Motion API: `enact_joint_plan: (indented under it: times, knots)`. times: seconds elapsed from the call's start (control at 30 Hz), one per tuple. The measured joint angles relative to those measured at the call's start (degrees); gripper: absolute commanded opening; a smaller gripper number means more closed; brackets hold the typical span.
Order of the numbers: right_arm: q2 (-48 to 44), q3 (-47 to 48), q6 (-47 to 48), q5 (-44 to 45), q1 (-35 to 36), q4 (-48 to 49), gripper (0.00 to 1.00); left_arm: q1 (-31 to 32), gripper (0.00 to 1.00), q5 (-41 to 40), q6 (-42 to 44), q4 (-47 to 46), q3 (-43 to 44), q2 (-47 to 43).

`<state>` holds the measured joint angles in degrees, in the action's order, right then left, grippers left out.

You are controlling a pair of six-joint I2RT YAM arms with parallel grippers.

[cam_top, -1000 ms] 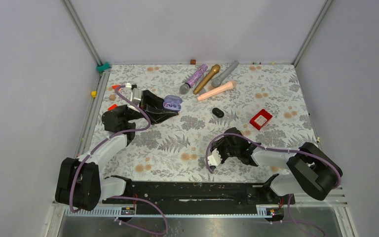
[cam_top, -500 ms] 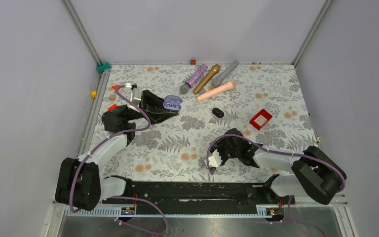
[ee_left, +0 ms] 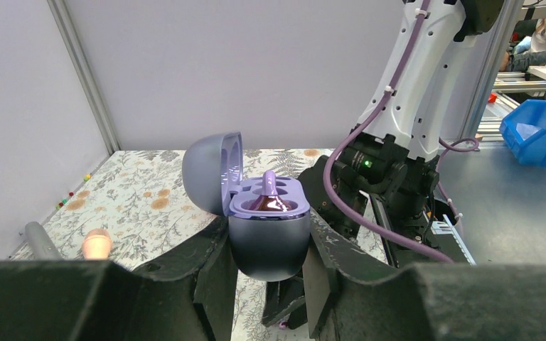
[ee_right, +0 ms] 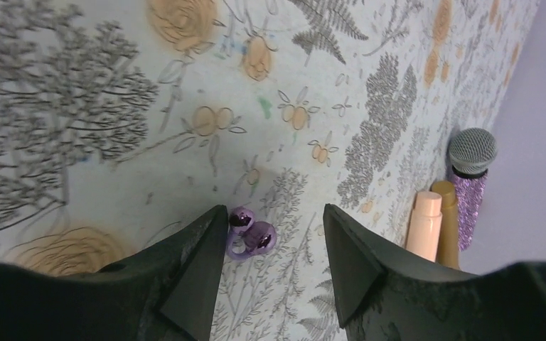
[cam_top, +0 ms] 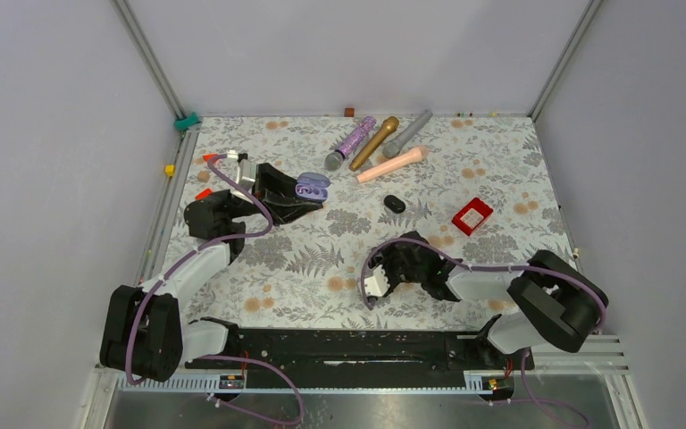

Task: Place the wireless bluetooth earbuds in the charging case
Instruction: Pick up the earbud from the center of the board.

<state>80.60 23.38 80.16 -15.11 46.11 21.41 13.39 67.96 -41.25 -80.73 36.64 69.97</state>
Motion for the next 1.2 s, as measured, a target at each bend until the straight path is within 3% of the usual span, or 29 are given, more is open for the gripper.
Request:
enact_joint_plan:
  times: [0.17,0.33,0.57,0.83,0.97,1.13,1.2]
  knots:
    - [6.1,1.2,-0.1,5.0,0.1,8.7,0.58,0.0,0.14,0.0,0.0,0.0,0.0,0.0]
    - [10.7,4.4,-2.4,10.1,0.1,11.3,0.57,0.0,0.14,0.0,0.0,0.0,0.0,0.0]
    - [11.1,10.6,-12.0,12.6,0.1,1.7,0.59,0.0,0.14,0.0,0.0,0.0,0.0,0.0]
    - [-1.2,12.3,-19.6,8.3,0.1,-9.5,0.56,0.0,0.14,0.0,0.0,0.0,0.0,0.0]
    - [-2.8,9.6,-17.9,8.1,0.1,-8.0,0.50,0.0,0.14,0.0,0.0,0.0,0.0,0.0]
    - [-0.9,-1.8,-11.7,8.7,0.2,1.4,0.44,0.0,0.14,0.0,-0.3,0.0,0.0,0.0]
    - [0.5,-2.1,-10.3,8.8,0.2,4.5,0.41,0.0,0.14,0.0,-0.4,0.0,0.0,0.0]
